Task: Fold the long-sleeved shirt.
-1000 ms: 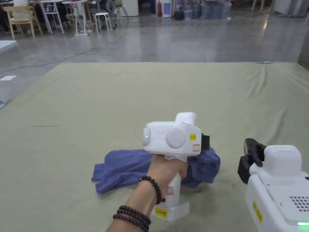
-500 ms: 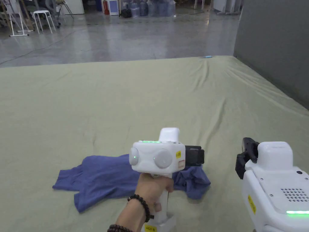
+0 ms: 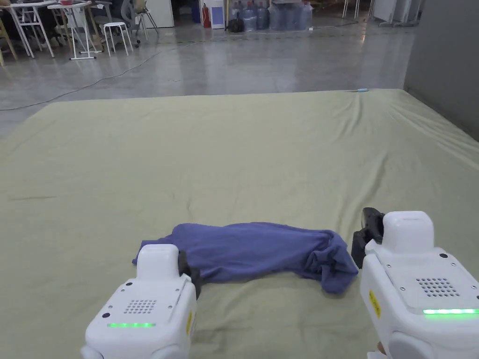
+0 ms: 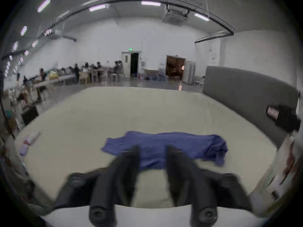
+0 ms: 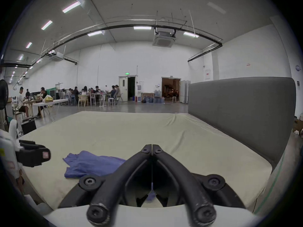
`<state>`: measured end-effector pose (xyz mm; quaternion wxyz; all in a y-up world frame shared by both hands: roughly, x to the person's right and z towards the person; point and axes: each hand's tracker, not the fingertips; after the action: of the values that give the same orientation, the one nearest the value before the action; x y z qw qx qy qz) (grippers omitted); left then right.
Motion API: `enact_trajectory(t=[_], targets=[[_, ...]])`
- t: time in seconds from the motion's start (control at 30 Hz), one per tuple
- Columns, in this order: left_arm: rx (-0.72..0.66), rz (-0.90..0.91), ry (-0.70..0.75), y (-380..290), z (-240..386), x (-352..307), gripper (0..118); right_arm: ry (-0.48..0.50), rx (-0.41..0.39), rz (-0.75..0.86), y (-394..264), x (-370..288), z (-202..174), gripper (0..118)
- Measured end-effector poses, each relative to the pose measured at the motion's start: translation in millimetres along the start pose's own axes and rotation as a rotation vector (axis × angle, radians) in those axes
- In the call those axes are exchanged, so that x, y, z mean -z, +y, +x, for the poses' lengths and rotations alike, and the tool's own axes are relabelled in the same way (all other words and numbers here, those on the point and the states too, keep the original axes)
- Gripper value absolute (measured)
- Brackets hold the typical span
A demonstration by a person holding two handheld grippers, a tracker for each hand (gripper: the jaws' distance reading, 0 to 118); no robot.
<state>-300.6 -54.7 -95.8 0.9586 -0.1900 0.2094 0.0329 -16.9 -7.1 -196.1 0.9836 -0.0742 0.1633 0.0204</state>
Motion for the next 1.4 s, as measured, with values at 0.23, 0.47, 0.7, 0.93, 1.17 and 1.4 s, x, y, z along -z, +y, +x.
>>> enact_trajectory(t=[0.23,0.47,0.7,0.93,1.17,1.4], targets=[[-0.059,-0.037,-0.03,11,-12,12,0,0.013,0.002,0.006,6,-2,-4,0],[-0.135,-0.328,-0.095,41,-23,112,118,-0.006,-0.002,-0.014,-1,8,5,0],[-0.073,-0.698,0.011,4,-28,208,103,-0.029,0.004,-0.062,-9,27,14,0],[-0.166,-0.603,-0.013,-8,-26,196,34,-0.042,0.019,-0.102,-20,35,20,0],[-0.161,-0.538,-0.051,14,-27,172,1,-0.024,0.041,-0.358,-8,104,35,68],[-0.161,-0.488,-0.056,29,-35,156,1,0.044,0.013,-0.67,-32,232,49,99]])
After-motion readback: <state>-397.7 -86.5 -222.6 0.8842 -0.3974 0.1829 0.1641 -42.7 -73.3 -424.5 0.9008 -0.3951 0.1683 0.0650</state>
